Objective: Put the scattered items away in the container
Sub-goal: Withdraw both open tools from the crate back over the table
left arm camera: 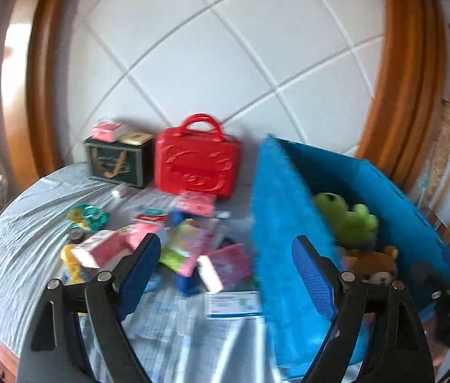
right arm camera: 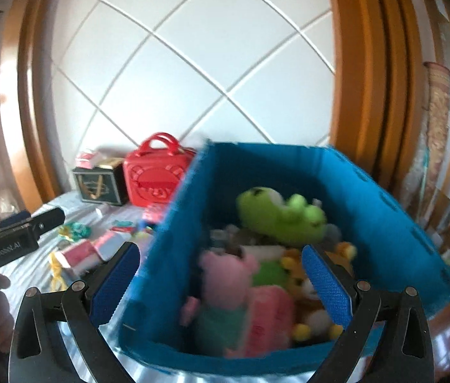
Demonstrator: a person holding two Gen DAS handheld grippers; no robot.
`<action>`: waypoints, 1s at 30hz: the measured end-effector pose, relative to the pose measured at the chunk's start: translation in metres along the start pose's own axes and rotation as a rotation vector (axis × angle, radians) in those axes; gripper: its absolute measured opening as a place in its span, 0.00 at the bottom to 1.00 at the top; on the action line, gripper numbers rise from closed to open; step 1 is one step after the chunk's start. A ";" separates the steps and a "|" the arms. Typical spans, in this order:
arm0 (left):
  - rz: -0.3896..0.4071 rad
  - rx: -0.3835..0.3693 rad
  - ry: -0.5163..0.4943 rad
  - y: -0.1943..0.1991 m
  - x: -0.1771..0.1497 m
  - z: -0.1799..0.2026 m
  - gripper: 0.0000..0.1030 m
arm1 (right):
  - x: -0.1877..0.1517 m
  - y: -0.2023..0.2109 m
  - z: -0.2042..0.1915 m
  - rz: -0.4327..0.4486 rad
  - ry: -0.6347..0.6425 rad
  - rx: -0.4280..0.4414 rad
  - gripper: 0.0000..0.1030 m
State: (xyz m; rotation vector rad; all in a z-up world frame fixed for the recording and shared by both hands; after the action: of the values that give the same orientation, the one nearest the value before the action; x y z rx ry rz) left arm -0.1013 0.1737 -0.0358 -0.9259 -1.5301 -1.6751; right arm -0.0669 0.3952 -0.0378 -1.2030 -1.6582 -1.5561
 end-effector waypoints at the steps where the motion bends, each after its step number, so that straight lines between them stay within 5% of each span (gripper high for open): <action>1: -0.005 0.016 0.004 -0.002 -0.003 -0.020 0.82 | 0.000 -0.002 -0.013 0.011 -0.005 0.006 1.00; 13: -0.187 0.171 -0.032 -0.051 -0.082 -0.246 0.82 | -0.051 -0.045 -0.169 -0.038 -0.046 0.045 1.00; 21: -0.318 0.110 -0.056 -0.100 -0.142 -0.271 0.82 | -0.131 -0.109 -0.199 -0.246 -0.034 0.007 1.00; 27: -0.435 0.157 -0.032 -0.132 -0.193 -0.298 0.82 | -0.182 -0.159 -0.190 -0.368 -0.071 0.000 0.99; 30: -0.492 0.198 -0.005 -0.147 -0.219 -0.311 0.81 | -0.197 -0.179 -0.190 -0.415 -0.074 0.004 0.82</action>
State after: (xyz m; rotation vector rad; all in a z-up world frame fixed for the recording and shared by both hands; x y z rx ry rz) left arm -0.1321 -0.1210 -0.3166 -0.4710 -2.0011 -1.7979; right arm -0.1711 0.1794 -0.2600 -0.9631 -2.0568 -1.7626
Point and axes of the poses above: each gripper's, at about its wrist camera, not at the fingertips, and y roughly against the way its jaws point, z to its right, x to its top, the point moved 9 cm from there along -y, roughly the way its jaws point, and after that the axes turned 11 degrees about -y, right-handed, at the moved point
